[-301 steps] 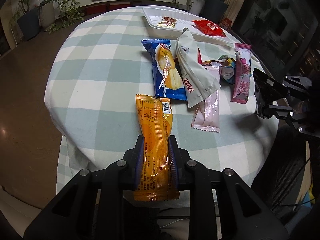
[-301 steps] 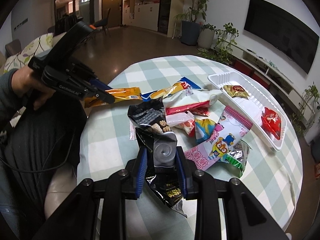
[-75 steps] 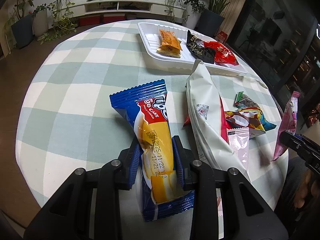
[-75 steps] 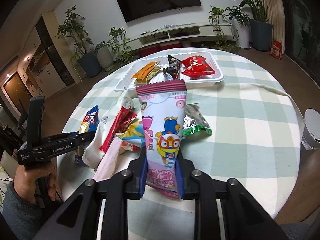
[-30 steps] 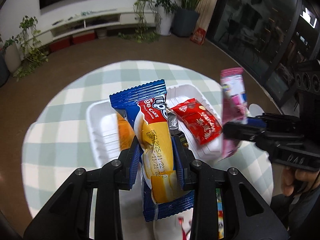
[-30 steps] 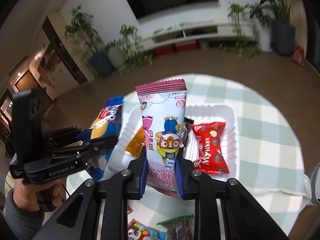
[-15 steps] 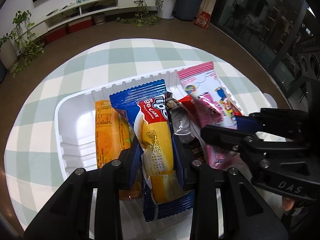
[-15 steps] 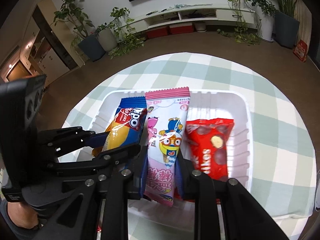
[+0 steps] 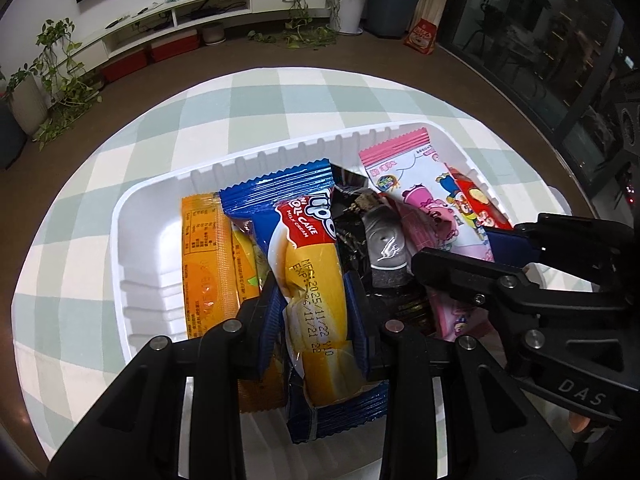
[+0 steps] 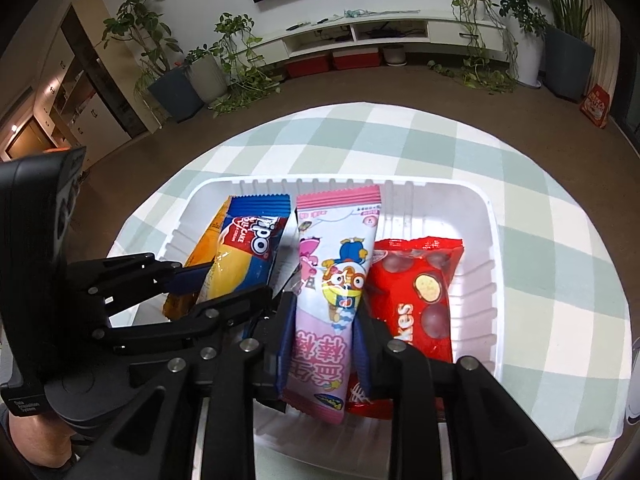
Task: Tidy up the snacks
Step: 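Carry both packets into the white tray and open both tools, then move both tools back to the pile and grasp the white-and-red wafer bag with the left tool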
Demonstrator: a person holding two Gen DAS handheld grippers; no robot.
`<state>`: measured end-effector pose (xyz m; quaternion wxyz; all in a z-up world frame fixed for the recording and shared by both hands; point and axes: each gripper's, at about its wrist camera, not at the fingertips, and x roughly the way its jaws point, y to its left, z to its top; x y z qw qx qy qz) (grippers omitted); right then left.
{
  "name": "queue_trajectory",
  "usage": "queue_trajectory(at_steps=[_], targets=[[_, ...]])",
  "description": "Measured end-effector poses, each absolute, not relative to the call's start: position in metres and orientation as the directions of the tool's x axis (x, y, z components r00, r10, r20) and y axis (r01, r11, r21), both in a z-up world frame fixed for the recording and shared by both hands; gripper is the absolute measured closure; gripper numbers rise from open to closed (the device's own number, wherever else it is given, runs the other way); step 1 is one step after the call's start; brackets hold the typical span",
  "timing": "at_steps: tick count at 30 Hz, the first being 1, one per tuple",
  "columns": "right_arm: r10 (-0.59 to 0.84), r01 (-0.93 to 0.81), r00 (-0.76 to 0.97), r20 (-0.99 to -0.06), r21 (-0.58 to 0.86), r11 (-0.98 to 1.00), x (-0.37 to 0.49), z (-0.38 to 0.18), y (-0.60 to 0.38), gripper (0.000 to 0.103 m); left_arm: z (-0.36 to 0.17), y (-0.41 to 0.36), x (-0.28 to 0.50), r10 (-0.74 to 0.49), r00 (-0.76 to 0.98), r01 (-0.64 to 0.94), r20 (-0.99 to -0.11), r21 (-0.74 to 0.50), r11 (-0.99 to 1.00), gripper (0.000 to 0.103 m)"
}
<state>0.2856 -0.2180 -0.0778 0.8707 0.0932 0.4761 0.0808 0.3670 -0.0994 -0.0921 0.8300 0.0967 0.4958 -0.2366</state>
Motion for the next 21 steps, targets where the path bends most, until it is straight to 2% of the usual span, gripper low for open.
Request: queue_trajectory(at_steps=[6,11,14,15,16,17,18,21], targets=[[0.212,-0.054,0.536,-0.817,0.217,0.975,0.286,-0.08,-0.217,0.072,-0.092,-0.099,0.366,-0.293,0.406,0.487,-0.866,-0.066,0.871,0.072],[0.212,-0.046,0.551,-0.808,0.224,0.974,0.286,-0.076,-0.22,0.072,-0.09,-0.095,0.366,-0.291,0.422,0.475,-0.859,-0.064,0.878,0.054],[0.21,-0.038,0.558,-0.802,0.228,0.973,0.285,-0.074,-0.223,0.069,-0.087,-0.094,0.364,-0.291,0.429,0.473,-0.855,-0.062,0.879,0.051],[0.211,-0.037,0.564,-0.798,0.231,0.972,0.285,-0.073,-0.224,0.067,-0.086,-0.094,0.363,-0.289,0.432,0.471,-0.854,-0.06,0.88,0.05],[0.212,-0.034,0.571,-0.793,0.234,0.972,0.284,-0.071,-0.225,0.064,-0.085,-0.093,0.362,-0.288,0.436,0.469,-0.853,-0.058,0.881,0.041],[0.215,-0.034,0.579,-0.786,0.241,0.97,0.283,-0.068,-0.226,0.056,-0.084,-0.092,0.361,-0.29,0.44,0.467,-0.85,-0.059,0.882,0.03],[0.221,-0.034,0.588,-0.779,0.249,0.968,0.282,-0.066,-0.228,0.045,-0.081,-0.09,0.359,-0.297,0.445,0.466,-0.845,-0.064,0.882,0.026],[0.234,-0.026,0.633,-0.738,0.281,0.959,0.277,-0.051,-0.234,0.027,-0.073,-0.086,0.354,-0.302,0.459,0.46,-0.835,-0.067,0.885,0.023]])
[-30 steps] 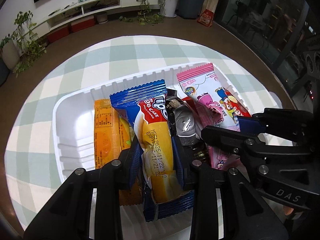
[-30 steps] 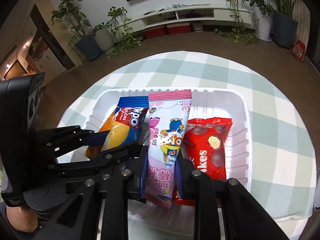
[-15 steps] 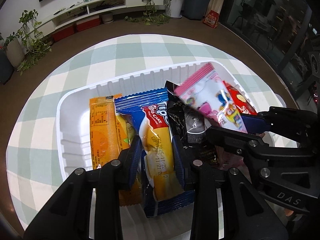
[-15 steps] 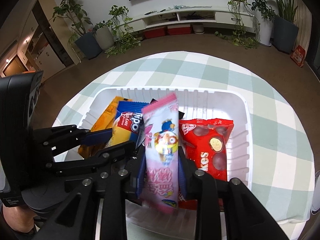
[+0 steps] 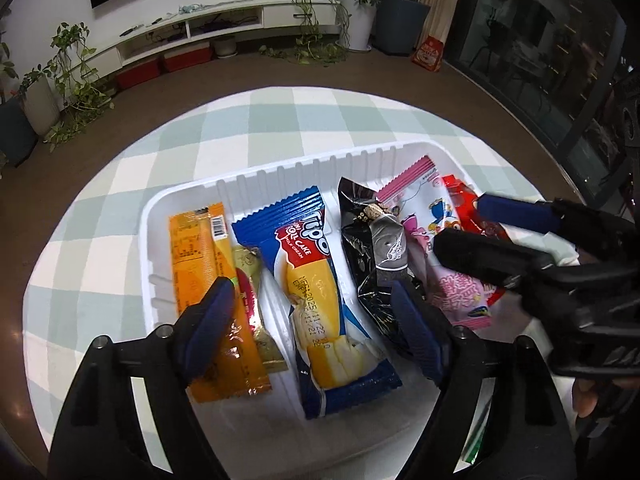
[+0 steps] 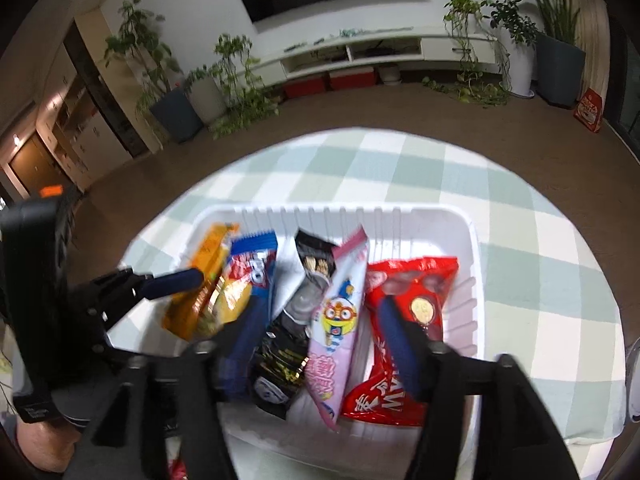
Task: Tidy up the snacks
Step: 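Move both tools back to the pile and grasp the white-and-red wafer bag with the left tool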
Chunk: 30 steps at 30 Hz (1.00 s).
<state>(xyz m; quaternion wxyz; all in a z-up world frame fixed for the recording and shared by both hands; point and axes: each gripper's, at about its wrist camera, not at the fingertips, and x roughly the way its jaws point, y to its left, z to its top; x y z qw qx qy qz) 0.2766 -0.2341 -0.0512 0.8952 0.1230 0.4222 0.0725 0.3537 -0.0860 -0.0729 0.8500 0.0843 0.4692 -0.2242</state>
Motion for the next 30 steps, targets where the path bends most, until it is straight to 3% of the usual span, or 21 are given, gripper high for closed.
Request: queue_trajectory(at_steps=[4,6,14,25,30], targets=[[0.265,-0.05,0.696,-0.667,0.324,0.945,0.267,-0.032,-0.241,0.013,-0.058,-0.078,0.342,-0.308,0.501,0.449,-0.808,-0.061,0.891,0.005],[0.286,-0.074,0.722,-0.629,0.341,0.937,0.262,-0.024,-0.242,0.007,-0.051,-0.071,0.335,-0.305,0.526,0.433,-0.794,-0.059,0.899,0.005],[0.341,-0.144,0.745,-0.574,0.36,0.922,0.247,-0.009,-0.239,0.006,-0.022,-0.022,0.291,-0.318,0.602,0.381,-0.732,-0.086,0.92,0.001],[0.336,-0.218,0.776,-0.534,0.272,0.937,0.2,0.023,-0.224,0.006,-0.047,0.012,0.194,-0.297,0.514,0.386,-0.805,-0.093,0.918,0.001],[0.333,-0.272,0.753,-0.567,0.192,0.943,0.156,0.016,-0.205,0.006,-0.075,0.013,0.164,-0.271,0.484,0.385,-0.832,-0.075,0.92,0.001]])
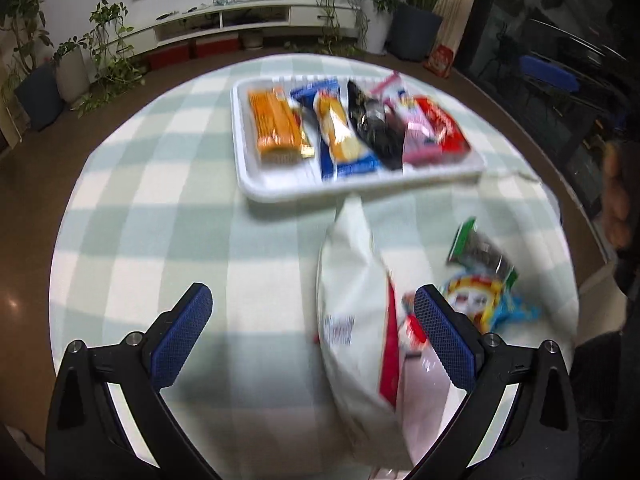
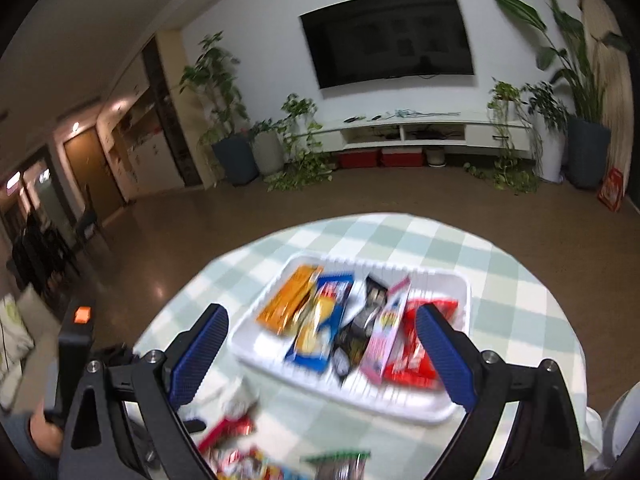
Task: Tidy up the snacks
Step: 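Move both tools back to the pile and grasp the white-and-red wafer bag with the left tool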
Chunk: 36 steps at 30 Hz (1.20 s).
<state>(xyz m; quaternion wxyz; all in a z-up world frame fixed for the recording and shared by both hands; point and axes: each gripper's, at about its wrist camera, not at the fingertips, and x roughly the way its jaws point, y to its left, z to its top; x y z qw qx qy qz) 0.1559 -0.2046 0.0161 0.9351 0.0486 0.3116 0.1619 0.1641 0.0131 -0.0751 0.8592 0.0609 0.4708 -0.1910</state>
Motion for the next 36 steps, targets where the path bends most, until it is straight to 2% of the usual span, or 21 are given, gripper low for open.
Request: queue_trajectory(at_steps=[8,12,20,21,23,25,28,31,36], targets=[[0.313,-0.29,0.702,-0.64,0.145,0.946,0.088,-0.024,-0.179,0.007,-0.085,0.011,0.157,-0.232,0.49,0.395,-0.84,-0.023,0.918,0.001],[0.284,-0.302,0.691,-0.664,0.092,0.949,0.082,-0.03,-0.167,0.009,-0.09,0.001,0.162,-0.195,0.474,0.41,-0.858,0.019,0.912,0.001],[0.271,-0.261,0.686,-0.675,0.119,0.958,0.089,-0.032,-0.178,0.009,-0.096,-0.008,0.174,-0.168,0.47,0.423,-0.867,0.054,0.904,0.002],[0.27,-0.257,0.685,-0.677,0.123,0.959,0.089,-0.033,-0.18,0.009,-0.098,-0.009,0.176,-0.164,0.465,0.424,-0.87,0.056,0.904,0.004],[0.273,-0.256,0.683,-0.677,0.129,0.958,0.089,-0.033,-0.181,0.009,-0.099,-0.009,0.177,-0.169,0.464,0.422,-0.869,0.049,0.905,0.03],[0.276,-0.263,0.677,-0.683,0.127,0.957,0.089,-0.035,-0.18,0.009,-0.101,-0.008,0.179,-0.196,0.451,0.429,-0.871,0.019,0.903,0.037],[0.272,-0.275,0.663,-0.697,0.112,0.955,0.09,-0.039,-0.176,0.011,-0.102,-0.009,0.178,-0.18,0.455,0.435,-0.872,0.041,0.899,0.039],[0.28,-0.288,0.657,-0.7,0.11,0.951,0.089,-0.039,-0.175,0.014,-0.103,-0.006,0.177,-0.2,0.445,0.437,-0.873,0.017,0.899,0.046],[0.282,-0.308,0.649,-0.707,0.095,0.947,0.089,-0.041,-0.173,0.015,-0.104,0.005,0.174,-0.218,0.43,0.429,-0.876,-0.014,0.903,0.046]])
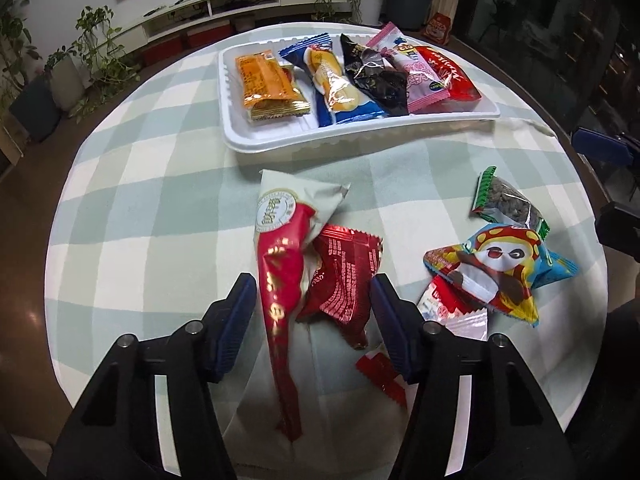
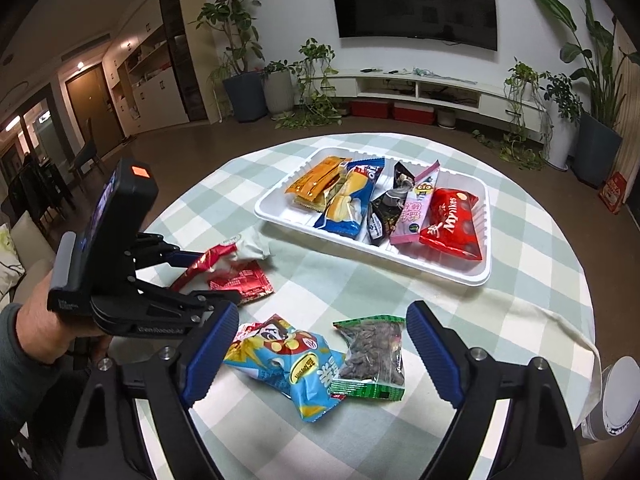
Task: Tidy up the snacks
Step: 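Move both tools back to the pile and grasp the white-and-red wafer bag with the left tool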
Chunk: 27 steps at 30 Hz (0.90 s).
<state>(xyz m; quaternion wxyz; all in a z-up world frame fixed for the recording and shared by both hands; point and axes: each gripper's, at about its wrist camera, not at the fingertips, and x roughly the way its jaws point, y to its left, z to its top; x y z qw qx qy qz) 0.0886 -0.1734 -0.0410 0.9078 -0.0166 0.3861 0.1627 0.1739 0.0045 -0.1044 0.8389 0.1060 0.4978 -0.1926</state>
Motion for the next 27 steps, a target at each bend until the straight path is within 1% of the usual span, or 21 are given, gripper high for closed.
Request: queue_trajectory(at_steps=[9,14,17,19,20,24,27], targets=[[0.283,-0.347,0.631,-0.722,0.064,0.936,0.088,-0.048,-0.162,0.014,-0.088,0.035,0.164,-0.263,0.454,0.413,-0.851,-0.061,0.909,0.046],[0.276,-0.348,0.624,-0.731,0.057,0.936,0.09,-0.05,-0.16,0.014,-0.083,0.051,0.16,-0.361,0.44,0.432,-0.822,-0.159,0.888,0.045],[0.275,-0.351,0.622,-0.733,0.053,0.935,0.091,-0.051,-0.157,0.014,-0.089,0.056,0.164,-0.276,0.459,0.373,-0.845,-0.099,0.922,0.045],[0.276,-0.354,0.62,-0.734,0.051,0.934,0.091,-0.052,-0.156,0.015,-0.091,0.064,0.169,-0.282,0.462,0.342,-0.841,-0.124,0.932,0.045],[0.276,-0.358,0.618,-0.736,0.049,0.932,0.091,-0.052,-0.155,0.015,-0.092,0.064,0.17,-0.266,0.463,0.337,-0.845,-0.11,0.935,0.045],[0.279,-0.375,0.609,-0.743,0.041,0.926,0.09,-0.054,-0.153,0.02,-0.102,0.058,0.173,-0.234,0.432,0.363,-0.871,-0.07,0.929,0.046],[0.273,-0.376,0.609,-0.744,0.032,0.926,0.089,-0.055,-0.153,0.022,-0.111,0.054,0.175,-0.216,0.415,0.372,-0.884,-0.052,0.927,0.046]])
